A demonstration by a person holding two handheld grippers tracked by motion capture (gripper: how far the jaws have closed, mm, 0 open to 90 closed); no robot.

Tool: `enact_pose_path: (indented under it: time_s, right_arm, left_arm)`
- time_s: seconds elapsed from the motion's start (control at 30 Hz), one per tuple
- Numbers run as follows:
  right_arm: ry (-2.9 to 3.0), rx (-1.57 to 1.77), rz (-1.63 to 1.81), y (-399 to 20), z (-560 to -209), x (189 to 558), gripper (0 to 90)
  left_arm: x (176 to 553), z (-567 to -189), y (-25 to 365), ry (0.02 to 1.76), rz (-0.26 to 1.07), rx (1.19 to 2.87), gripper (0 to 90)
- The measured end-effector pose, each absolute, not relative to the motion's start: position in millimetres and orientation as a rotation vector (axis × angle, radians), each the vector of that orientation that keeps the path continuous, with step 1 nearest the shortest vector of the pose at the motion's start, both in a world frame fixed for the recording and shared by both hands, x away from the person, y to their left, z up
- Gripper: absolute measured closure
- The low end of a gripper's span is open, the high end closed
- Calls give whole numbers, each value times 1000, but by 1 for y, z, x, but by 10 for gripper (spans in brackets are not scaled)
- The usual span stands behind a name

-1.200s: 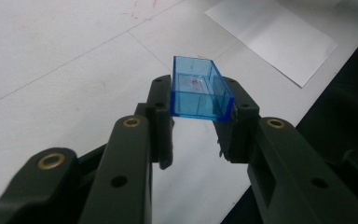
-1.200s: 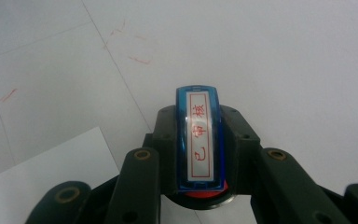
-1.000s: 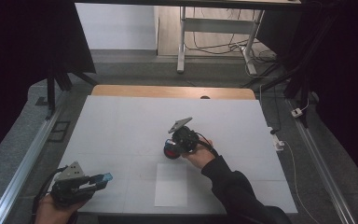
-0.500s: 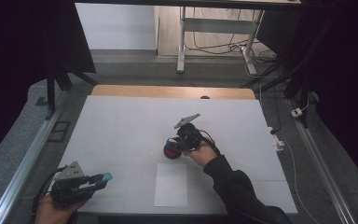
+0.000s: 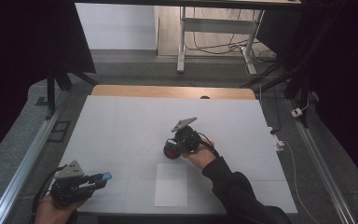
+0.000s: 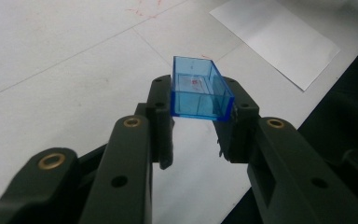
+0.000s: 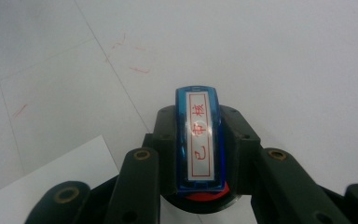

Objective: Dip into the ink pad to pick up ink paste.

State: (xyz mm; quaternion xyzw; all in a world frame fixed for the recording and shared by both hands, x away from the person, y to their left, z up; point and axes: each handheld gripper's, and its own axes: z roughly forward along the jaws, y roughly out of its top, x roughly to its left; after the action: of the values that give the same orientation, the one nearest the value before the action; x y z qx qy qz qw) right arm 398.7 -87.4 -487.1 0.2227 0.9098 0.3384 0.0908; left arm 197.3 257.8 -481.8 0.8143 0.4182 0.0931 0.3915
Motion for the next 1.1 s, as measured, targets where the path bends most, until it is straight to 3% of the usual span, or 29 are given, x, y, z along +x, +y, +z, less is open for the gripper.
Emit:
enact_pose_path:
  time_s: [1.1]
  right_arm:
    - [2700,565,1154,-103,-454,374,703]
  left_arm:
    - [195,-481,259,1039,241,2055,685]
